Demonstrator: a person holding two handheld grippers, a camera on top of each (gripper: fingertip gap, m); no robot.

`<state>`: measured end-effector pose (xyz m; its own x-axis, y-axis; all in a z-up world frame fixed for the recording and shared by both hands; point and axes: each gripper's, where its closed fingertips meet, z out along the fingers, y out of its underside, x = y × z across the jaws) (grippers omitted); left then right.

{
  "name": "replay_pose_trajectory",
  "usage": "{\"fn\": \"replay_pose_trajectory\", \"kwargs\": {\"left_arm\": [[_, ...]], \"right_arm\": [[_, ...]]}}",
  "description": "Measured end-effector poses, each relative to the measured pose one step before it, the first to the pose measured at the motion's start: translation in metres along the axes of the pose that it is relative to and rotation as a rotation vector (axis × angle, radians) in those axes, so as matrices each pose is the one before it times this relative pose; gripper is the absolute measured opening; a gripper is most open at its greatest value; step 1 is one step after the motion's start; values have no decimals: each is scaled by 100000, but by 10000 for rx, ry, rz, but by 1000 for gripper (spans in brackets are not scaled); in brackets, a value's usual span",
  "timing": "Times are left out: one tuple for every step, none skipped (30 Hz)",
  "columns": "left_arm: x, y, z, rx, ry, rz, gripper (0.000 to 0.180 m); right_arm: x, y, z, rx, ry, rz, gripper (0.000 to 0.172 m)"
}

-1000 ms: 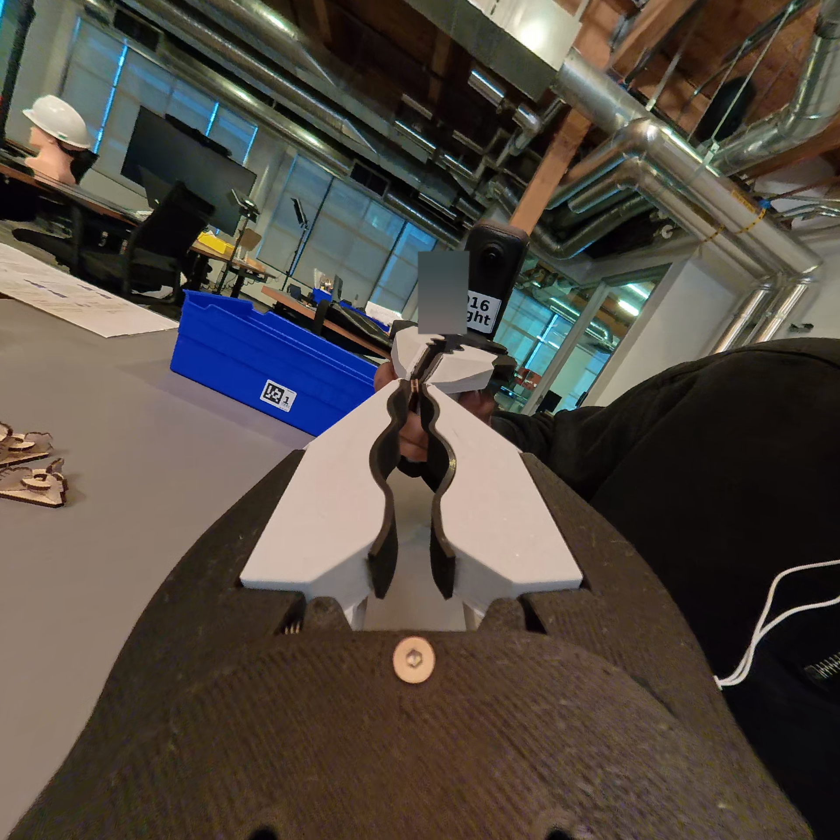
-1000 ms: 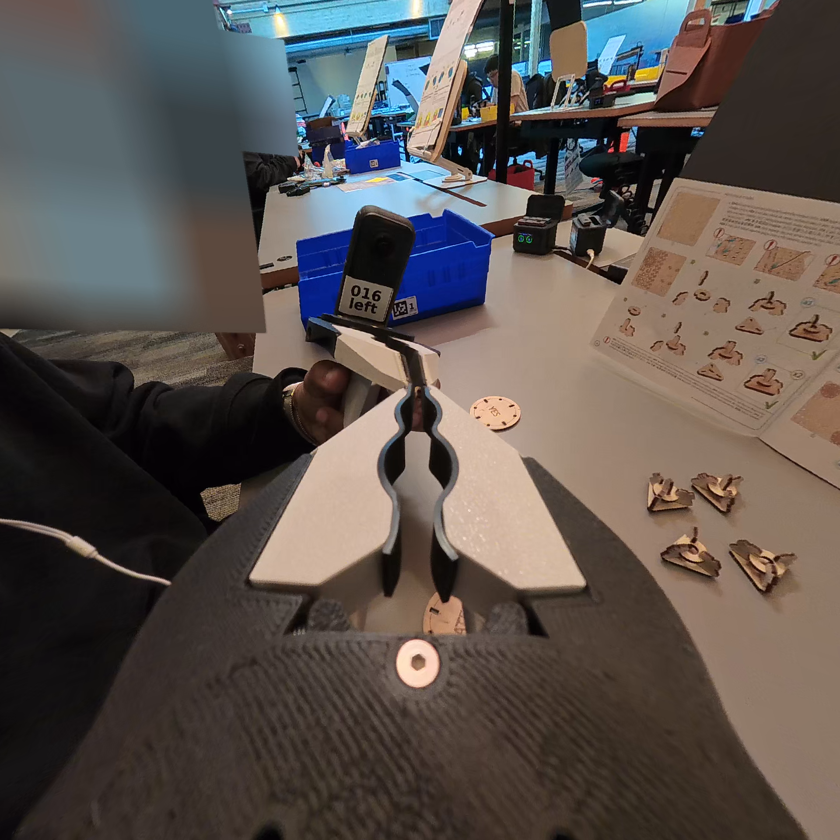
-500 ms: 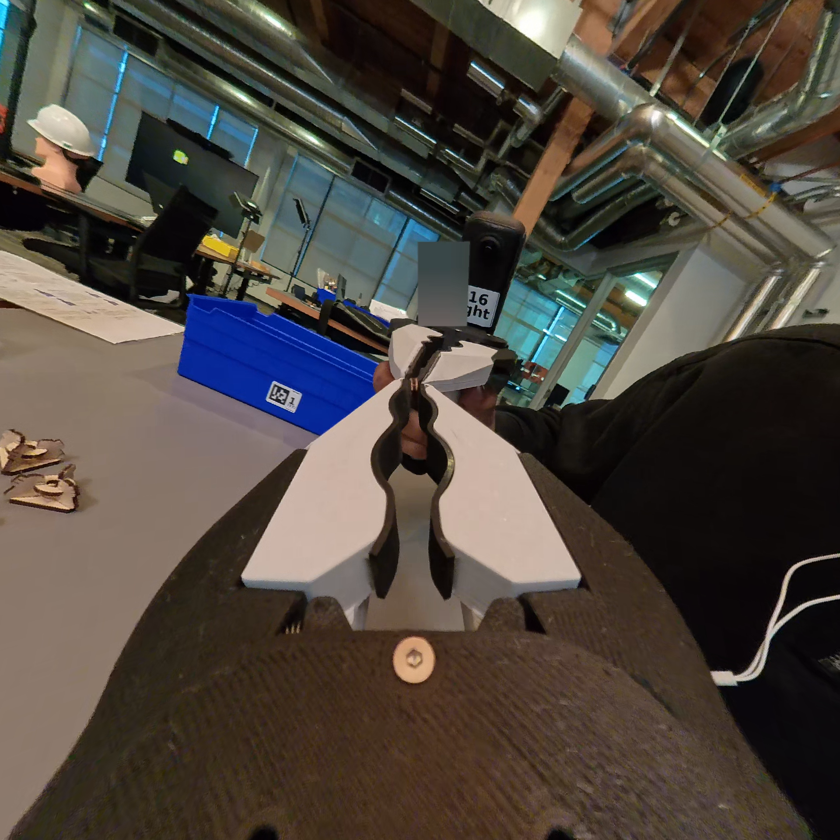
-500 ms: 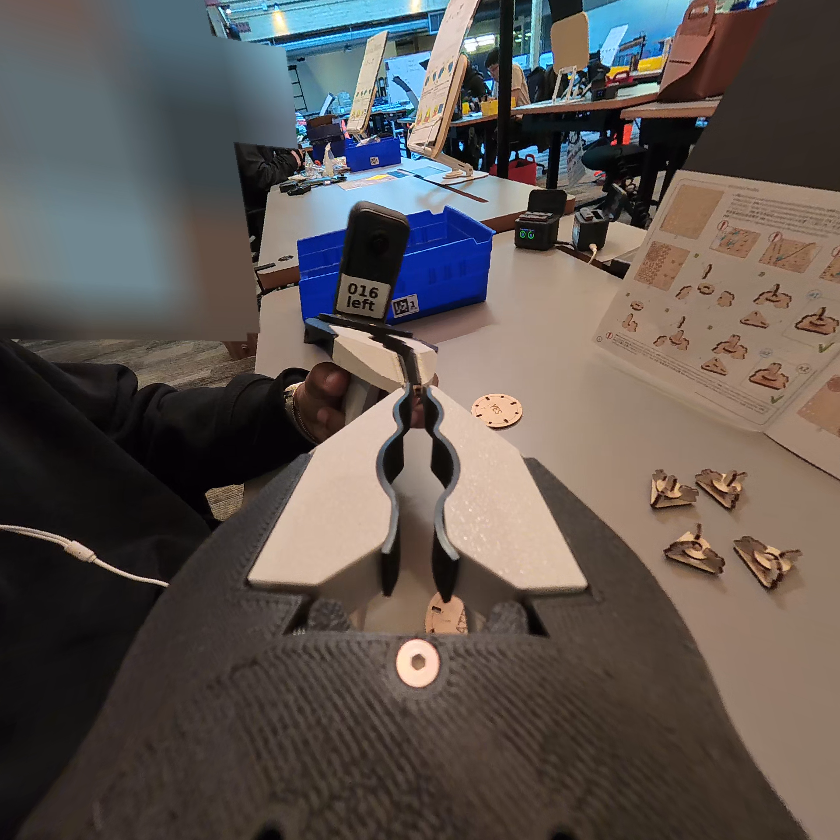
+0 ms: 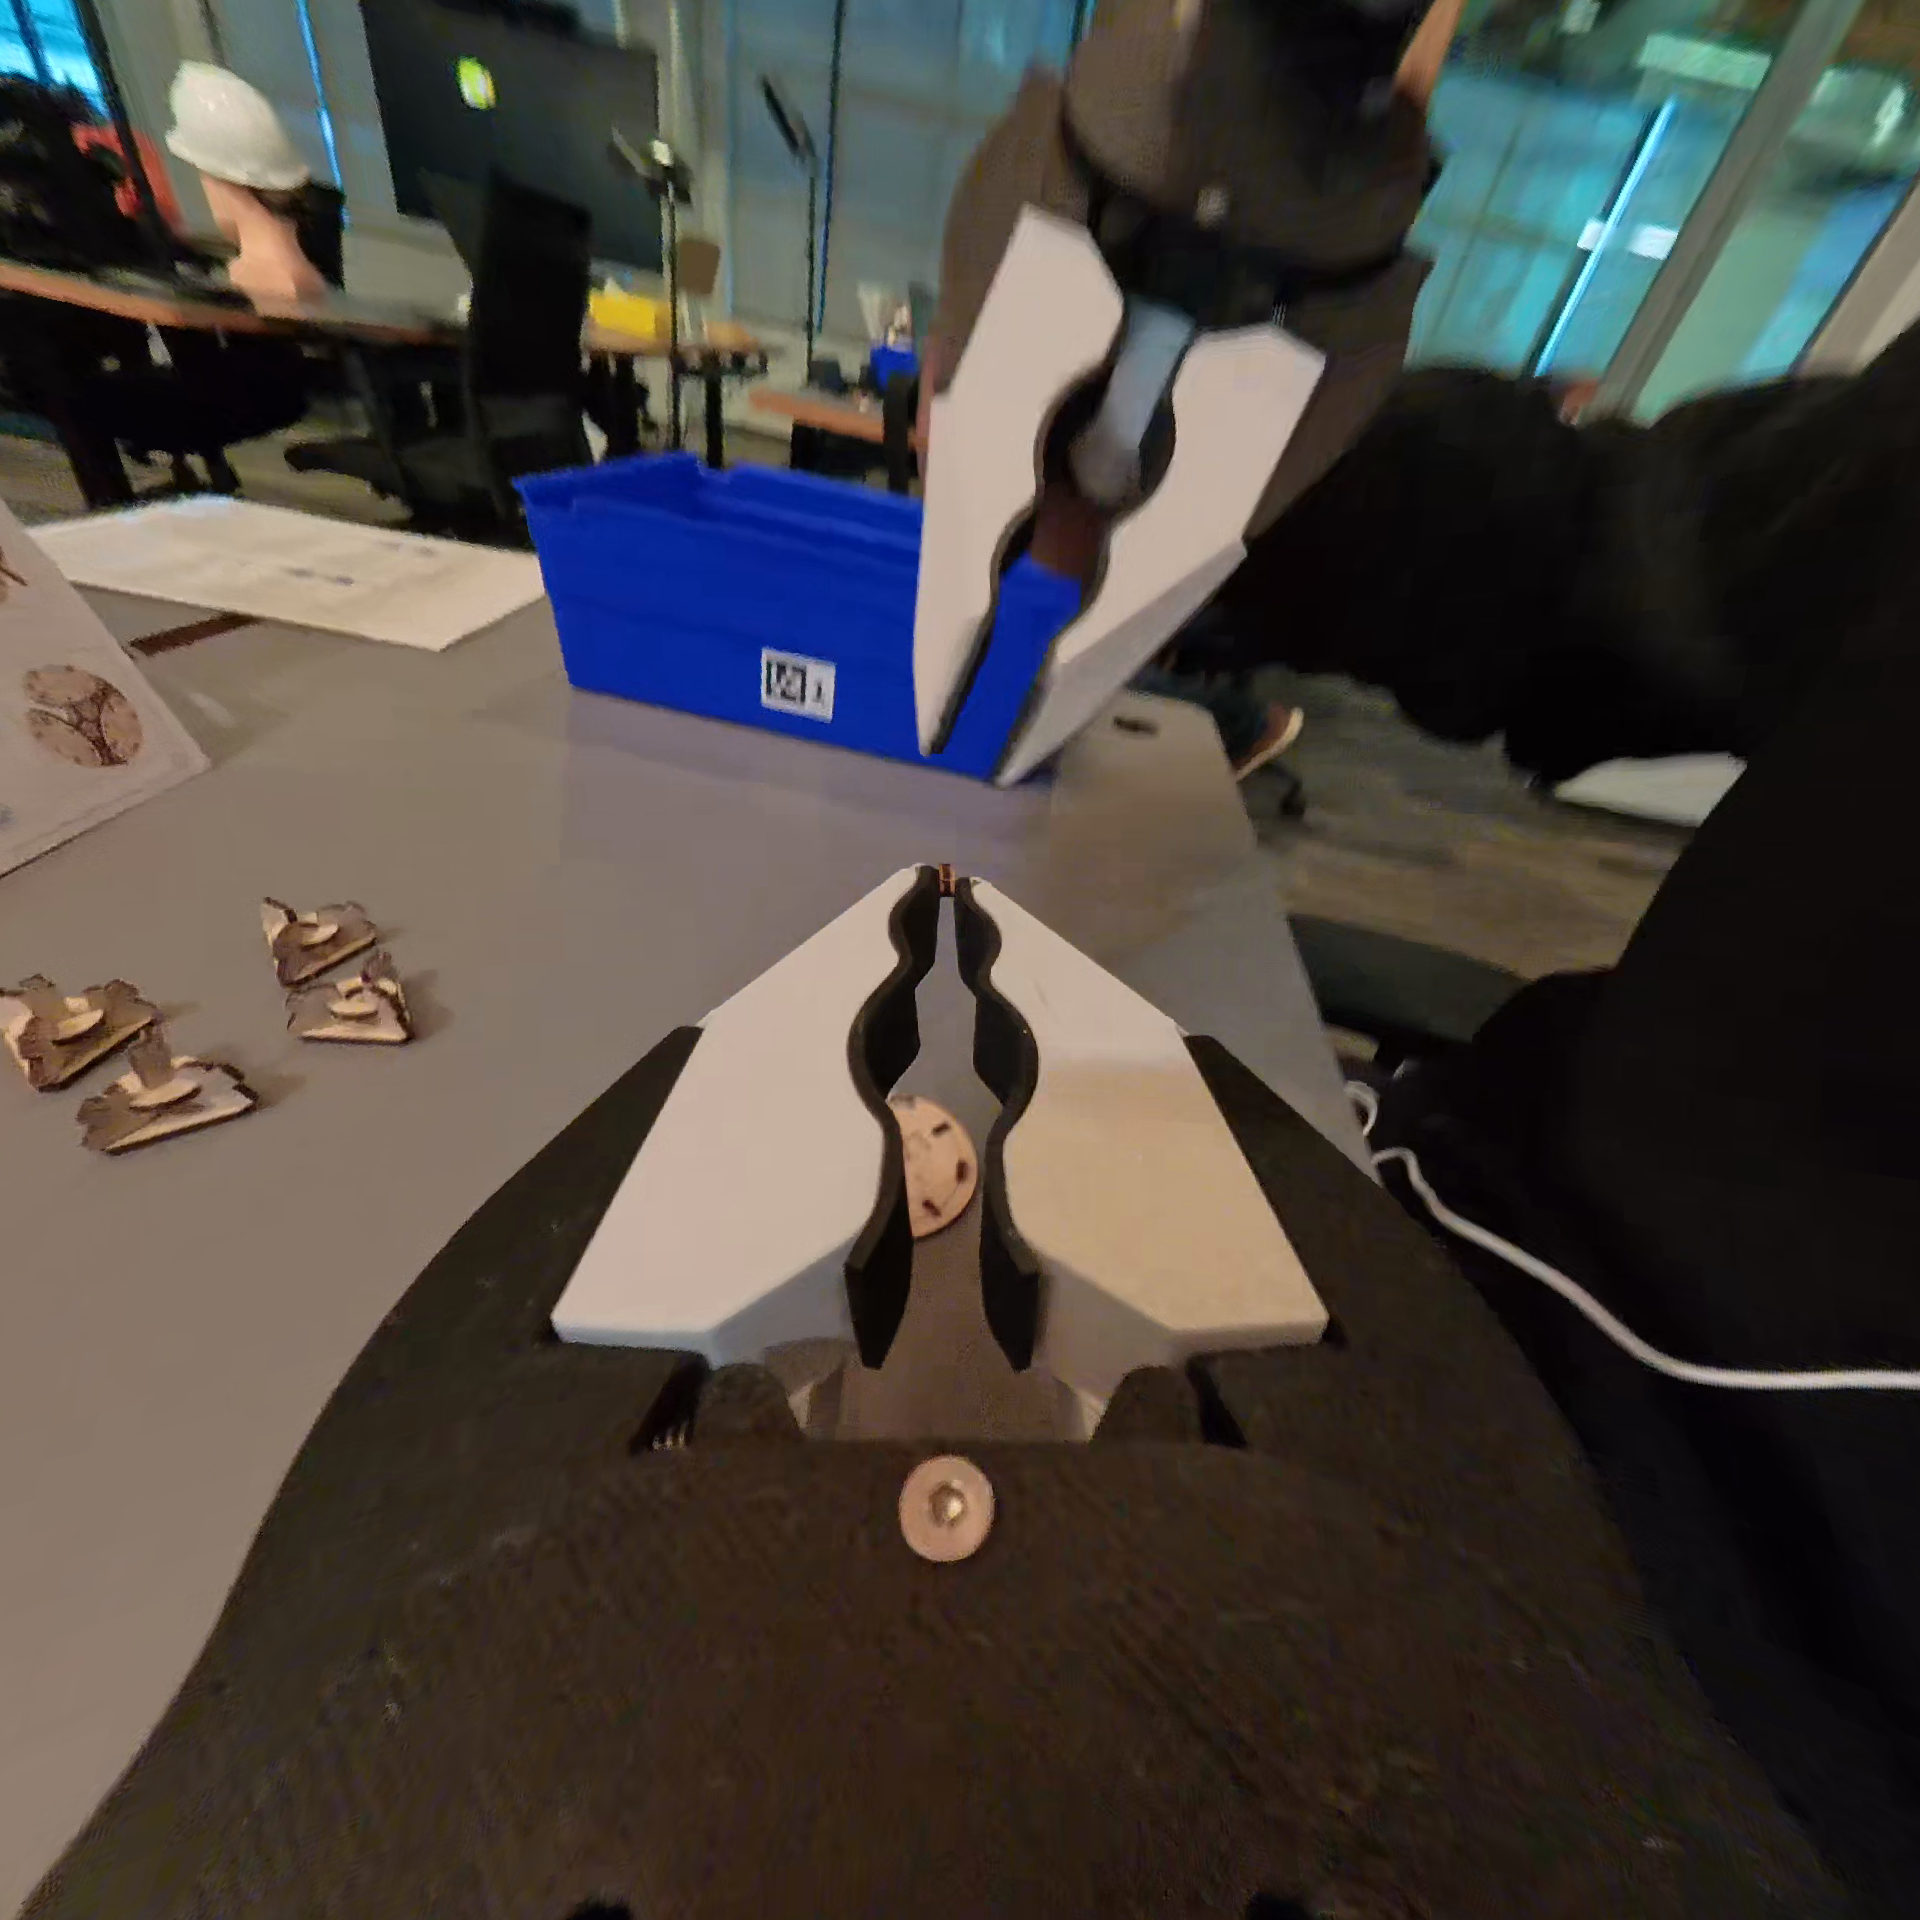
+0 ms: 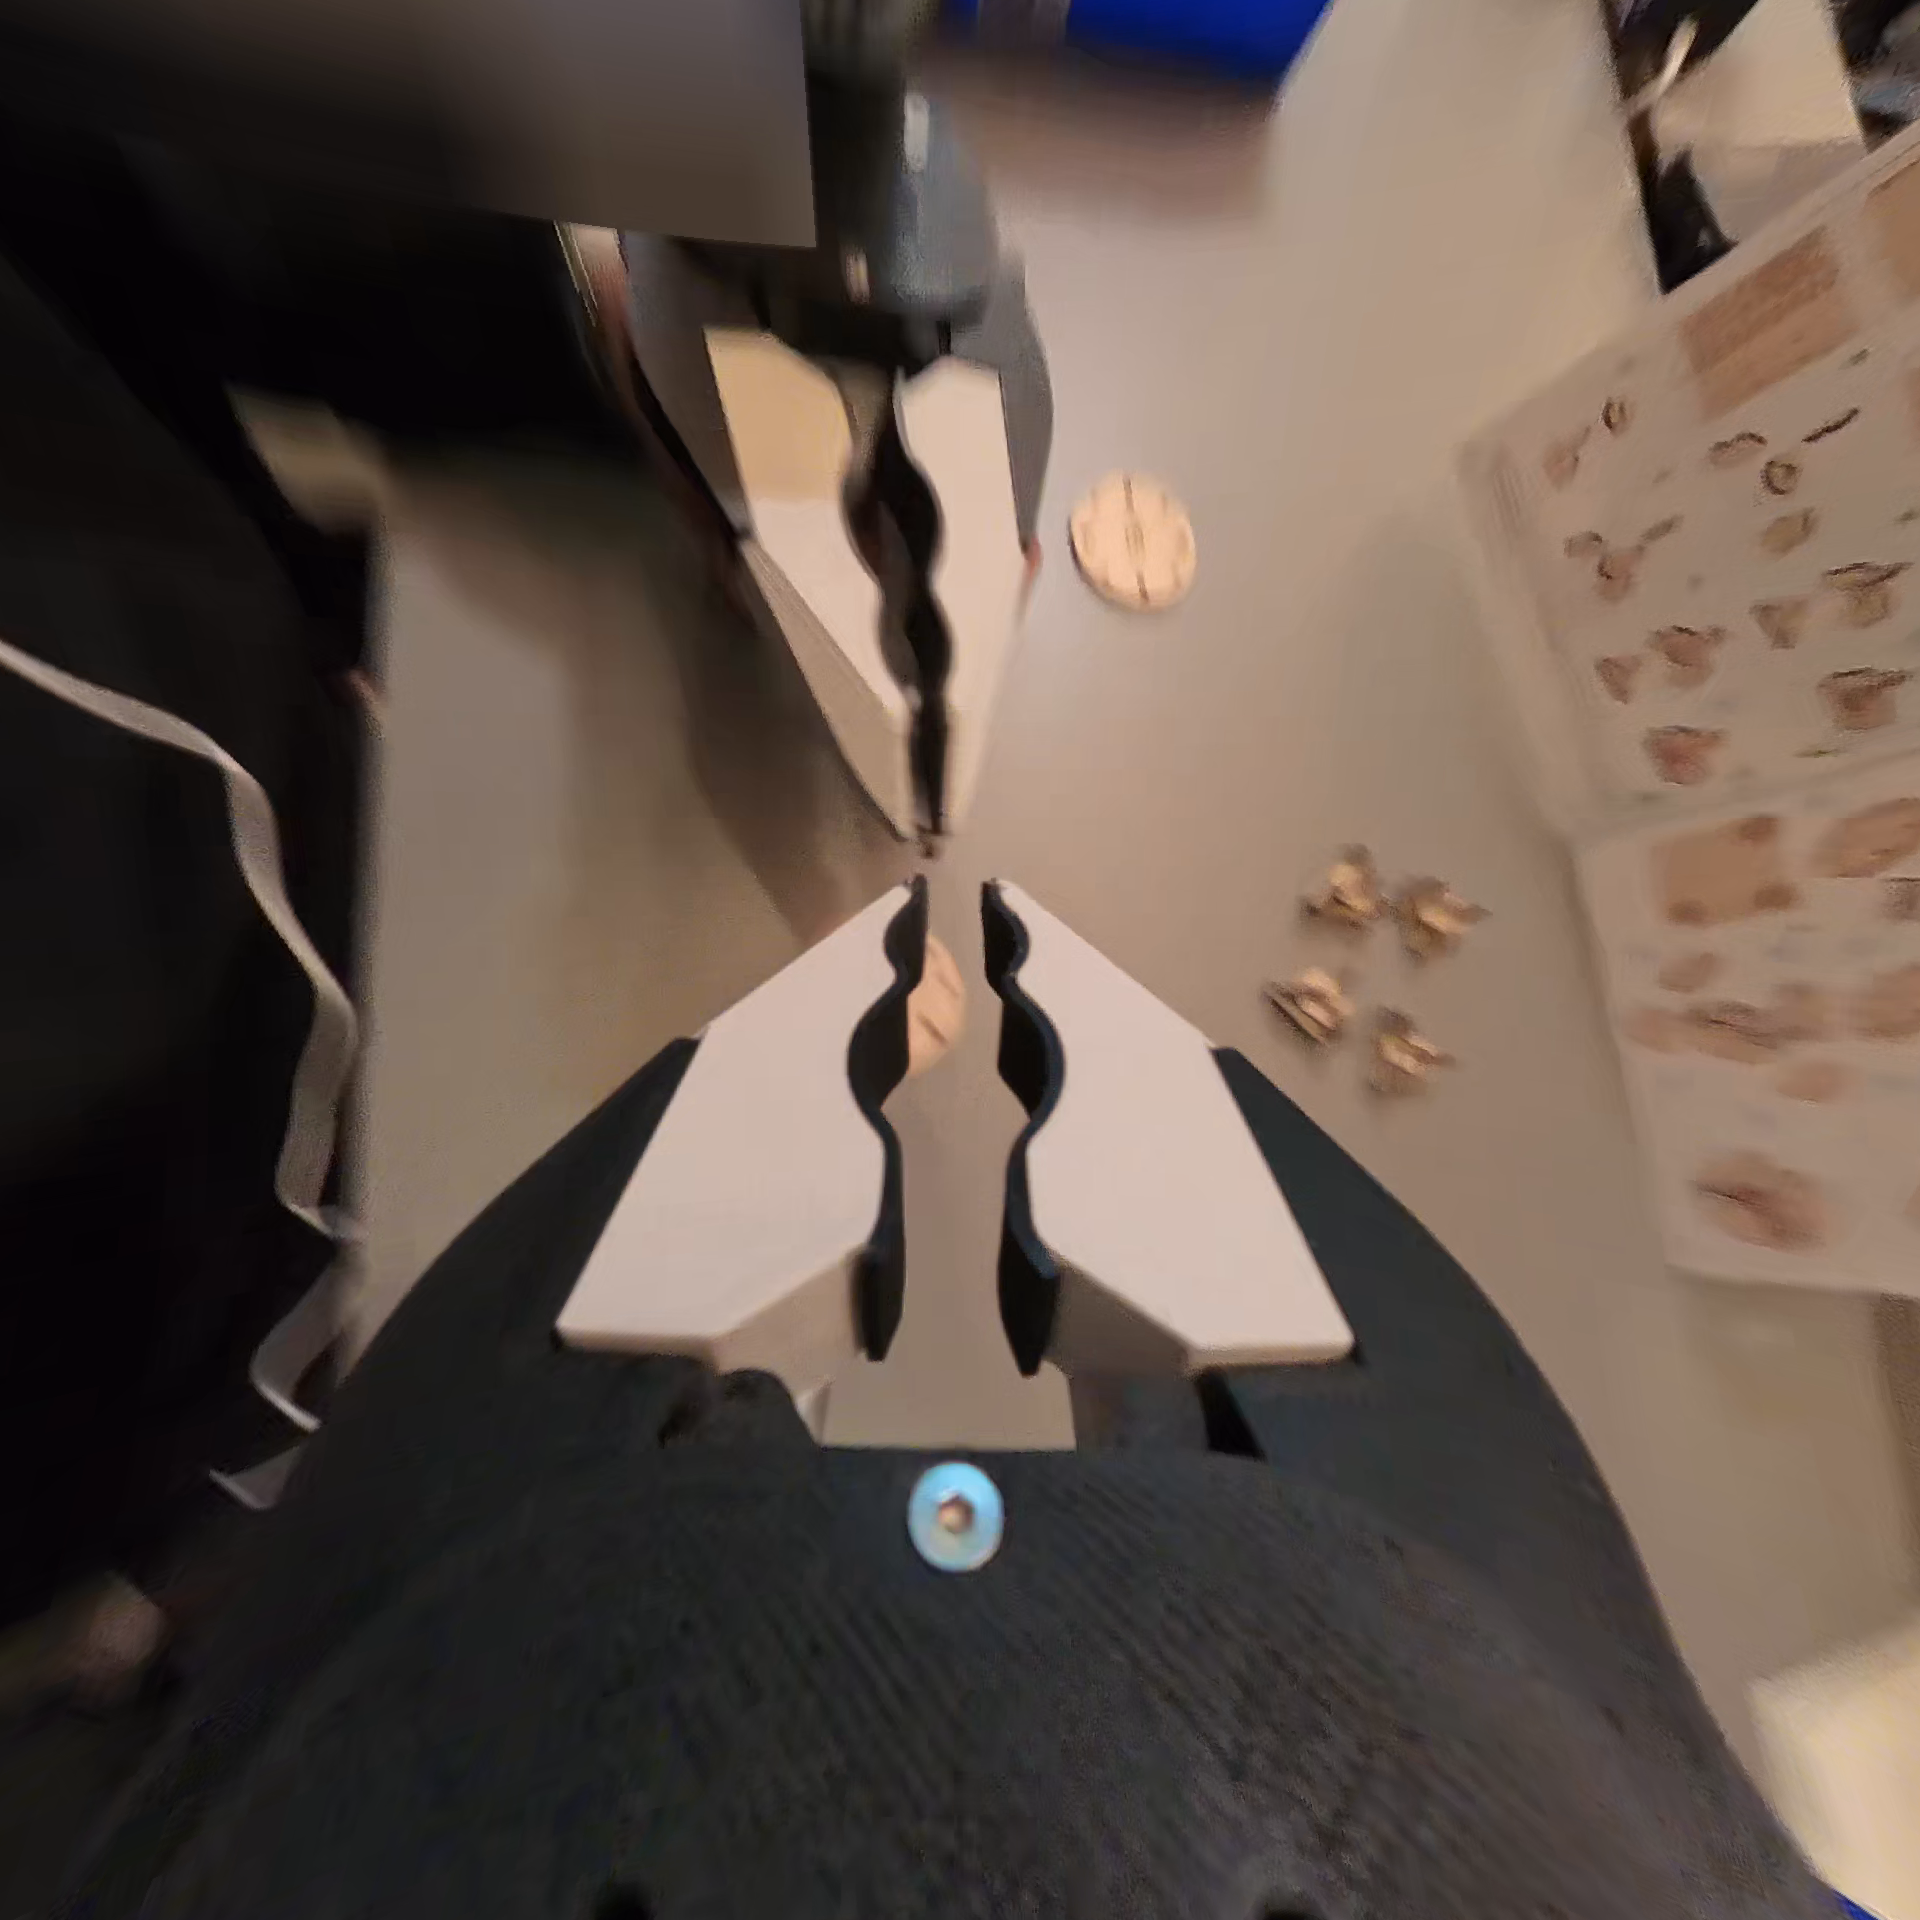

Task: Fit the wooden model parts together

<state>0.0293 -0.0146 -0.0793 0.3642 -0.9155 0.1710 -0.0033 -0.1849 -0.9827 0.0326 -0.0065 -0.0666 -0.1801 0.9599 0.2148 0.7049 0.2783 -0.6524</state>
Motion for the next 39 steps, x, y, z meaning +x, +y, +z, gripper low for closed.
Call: {"fn": "replay_pose_trajectory", "kwargs": {"left_arm": [[117, 692, 346, -369, -59, 245, 0], [115, 550, 316, -296, -42, 190, 0], [122, 375, 236, -207, -9, 119, 0], [77, 215, 158, -113, -4, 60, 0], [61, 94, 68, -53, 10, 31, 0], [20, 19, 6, -7, 14, 3, 0], [26, -25, -26, 13, 25, -20, 0], [38, -55, -24, 27, 37, -30, 0], [84, -55, -12, 27, 55, -24, 0], [121, -19, 15, 7, 64, -6, 0], [67, 1, 27, -1, 24, 11, 0], [64, 4, 40, -3, 14, 19, 0], [48, -14, 28, 3, 6, 5, 0], [27, -31, 22, 16, -2, -5, 0], [-3, -38, 15, 12, -10, -7, 0], [-6, -15, -1, 12, -7, -10, 0], [-20, -11, -1, 7, -10, -9, 0], [-28, 3, -8, -3, -15, -9, 0], [-29, 28, -5, -14, -13, 1, 0], [-38, 38, 14, -16, -22, 4, 0], [-20, 27, 22, -16, -18, -8, 0], [-30, 28, 10, -8, -19, -7, 0], [-15, -13, -3, 7, 2, -24, 0], [41, -180, -34, 106, 40, -74, 0], [89, -175, -48, 98, 81, -110, 0], [14, -22, -33, 21, 38, -47, 0], [-9, -10, -11, 7, 3, -3, 0], [0, -28, -6, 17, -7, 9, 0], [17, -30, -1, 26, -1, 8, 0], [-40, -21, -2, 7, -22, -2, 0], [-56, -71, -40, 47, -24, -20, 0], [-20, -135, -72, 80, 8, -46, 0], [-19, -151, -91, 81, 28, -61, 0], [-39, -152, -88, 88, 9, -58, 0], [-29, -128, -84, 71, 14, -37, 0], [0, -102, -58, 59, 24, -29, 0], [16, -77, -48, 49, 24, -31, 0], [24, -71, -21, 42, 27, -33, 0], [35, -81, -16, 49, 35, -34, 0]], "right_arm": [[204, 563, 43, -601, 263, -616, 6], [33, 337, 59, -430, 97, -425, 5], [-263, 106, 106, -240, -158, -201, 4], [-457, -67, 179, -94, -329, -15, 4], [-546, -30, 241, -76, -391, 48, 5], [-363, 169, 293, -177, -261, 6, 5], [-124, 241, 286, -202, -72, -76, 6], [-51, 155, 253, -130, -4, -115, 6], [-44, -43, 204, 5, -10, -51, 5], [-89, -136, 147, 63, -70, 28, 5], [-109, -112, 122, 45, -99, 63, 5], [-29, -59, 107, 11, -50, 46, 5], [0, 6, 91, -14, -28, 14, 5], [-28, 46, 67, -40, -41, 12, 5], [-18, 30, 68, -19, -48, 22, 5], [14, -43, 57, 29, -19, 22, 5], [-29, -28, 47, 29, -42, 27, 5], [-25, -17, 42, 15, -40, 32, 4], [24, 21, 48, 0, -13, 35, 3], [13, 30, 43, 8, -17, 48, 3], [3, 57, 42, 16, -27, 66, 3], [-27, 75, 55, 35, -46, 93, 2], [-59, 56, 61, 67, -62, 108, 1], [-109, -6, 63, 120, -87, 124, 0], [-83, -66, 38, 168, -55, 130, 0], [3, -45, 12, 162, -6, 115, 0], [9, -28, -3, 161, -7, 113, 0], [0, -31, -19, 176, -31, 127, 0], [-20, -46, -19, 193, -51, 145, 0], [-16, -61, -47, 212, -57, 148, 0], [76, -89, -55, 230, 2, 151, 0], [42, -135, -86, 267, -24, 154, 0], [3, -147, -92, 270, -55, 164, 0], [44, -123, -91, 248, -28, 151, 0], [115, -64, -102, 200, 27, 110, 0], [192, -9, -79, 155, 95, 64, 0], [198, -35, -53, 144, 122, 41, 0], [29, -25, -33, 119, 15, 53, 2], [-142, -52, -8, 98, -106, 76, 5]]}}
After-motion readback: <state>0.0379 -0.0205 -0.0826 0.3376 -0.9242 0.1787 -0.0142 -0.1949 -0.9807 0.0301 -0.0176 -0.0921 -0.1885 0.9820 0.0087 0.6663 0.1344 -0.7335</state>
